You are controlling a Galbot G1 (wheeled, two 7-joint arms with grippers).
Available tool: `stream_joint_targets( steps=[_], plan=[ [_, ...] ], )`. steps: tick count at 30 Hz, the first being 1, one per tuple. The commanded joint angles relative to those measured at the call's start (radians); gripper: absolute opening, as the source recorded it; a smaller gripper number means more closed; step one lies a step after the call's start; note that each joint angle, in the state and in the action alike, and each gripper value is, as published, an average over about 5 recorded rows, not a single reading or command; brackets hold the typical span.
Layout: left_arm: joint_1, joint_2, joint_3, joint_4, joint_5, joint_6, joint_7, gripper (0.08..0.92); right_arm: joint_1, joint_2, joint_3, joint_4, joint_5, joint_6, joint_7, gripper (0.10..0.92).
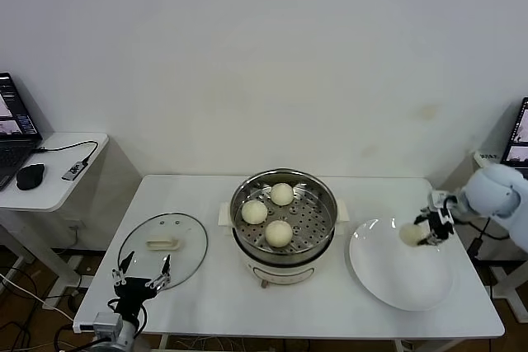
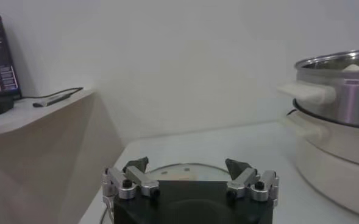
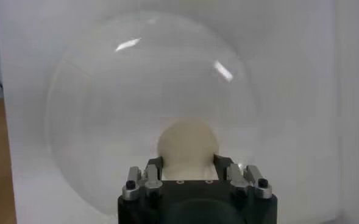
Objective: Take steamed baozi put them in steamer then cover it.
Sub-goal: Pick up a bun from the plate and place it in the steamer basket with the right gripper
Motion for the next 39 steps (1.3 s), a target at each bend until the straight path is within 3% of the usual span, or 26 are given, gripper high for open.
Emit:
stream_joint_targets(
  steps=[1,7,15,24,39],
  plan=[
    [-0.004,0.004,0.002,0.001,0.013,-0.002,0.001,0.823,0.554,0.054,-0.364,0.135,0.211,-0.111,0.005,0.543],
    [-0.005,0.001,0.002,0.003,0.006,-0.002,0.001,0.823,0.739,0.197,-0.498,0.134,0.354,-0.190,0.054,0.544],
    [-0.003,-0.005,-0.005,0.005,0.001,-0.003,0.001,0.823,0.687,0.366,-0.521,0.132,0.484,-0.280,0.142,0.551],
    [0.005,-0.011,-0.020,0.000,0.000,-0.004,0.000,0.823,0.497,0.478,-0.470,0.064,0.486,-0.335,0.208,0.558],
    [0.008,-0.014,-0.026,0.000,-0.002,-0.007,-0.001,0.823,0.332,0.527,-0.434,-0.062,0.414,-0.352,0.261,0.557]
  ],
)
